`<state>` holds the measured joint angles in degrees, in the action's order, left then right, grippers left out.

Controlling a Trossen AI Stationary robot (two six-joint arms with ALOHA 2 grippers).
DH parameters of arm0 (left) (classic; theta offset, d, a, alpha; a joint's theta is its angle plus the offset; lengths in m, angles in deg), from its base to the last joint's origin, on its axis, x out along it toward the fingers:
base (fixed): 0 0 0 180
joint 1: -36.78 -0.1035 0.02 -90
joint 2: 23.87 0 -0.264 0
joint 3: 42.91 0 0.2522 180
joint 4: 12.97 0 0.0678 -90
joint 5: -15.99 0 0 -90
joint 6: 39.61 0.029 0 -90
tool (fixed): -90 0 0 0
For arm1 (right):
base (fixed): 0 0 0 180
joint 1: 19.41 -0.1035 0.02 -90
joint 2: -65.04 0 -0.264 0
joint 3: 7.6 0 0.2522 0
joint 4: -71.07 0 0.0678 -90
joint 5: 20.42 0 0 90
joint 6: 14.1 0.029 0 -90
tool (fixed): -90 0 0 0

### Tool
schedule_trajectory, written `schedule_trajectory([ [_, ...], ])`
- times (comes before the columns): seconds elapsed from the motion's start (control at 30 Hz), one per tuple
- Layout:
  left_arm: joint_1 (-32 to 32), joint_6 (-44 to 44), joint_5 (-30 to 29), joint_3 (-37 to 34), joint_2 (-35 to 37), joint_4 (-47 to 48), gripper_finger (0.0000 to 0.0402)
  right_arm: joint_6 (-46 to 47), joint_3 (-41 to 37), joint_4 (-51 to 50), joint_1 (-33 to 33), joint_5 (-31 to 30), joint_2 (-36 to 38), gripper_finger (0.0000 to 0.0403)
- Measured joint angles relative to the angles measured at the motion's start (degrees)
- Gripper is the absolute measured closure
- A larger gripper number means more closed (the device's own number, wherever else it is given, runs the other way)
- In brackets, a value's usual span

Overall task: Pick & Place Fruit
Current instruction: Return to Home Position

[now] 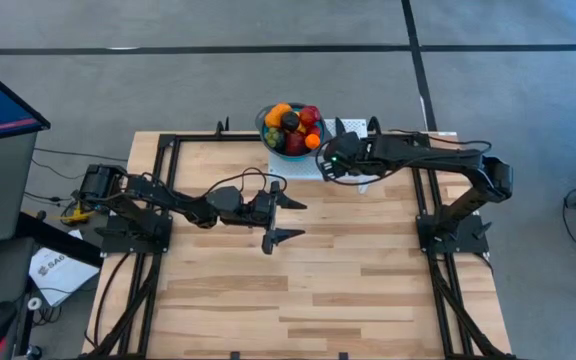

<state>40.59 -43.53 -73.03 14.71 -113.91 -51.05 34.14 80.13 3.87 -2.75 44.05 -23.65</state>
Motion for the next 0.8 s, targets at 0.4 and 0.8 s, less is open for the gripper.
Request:
schedule_trajectory([
  [0.4,-0.54,-2.58,0.04,-0.02,0.0,-0.01,0.0094,-28.28,-0.77,-9.14,-6.62,3.98,15.95,0.0165],
  [0.8,-8.13,-4.61,5.55,-0.04,4.64,10.24,0.0094,-30.81,-38.61,31.39,-15.1,25.53,48.74,0.0249],
])
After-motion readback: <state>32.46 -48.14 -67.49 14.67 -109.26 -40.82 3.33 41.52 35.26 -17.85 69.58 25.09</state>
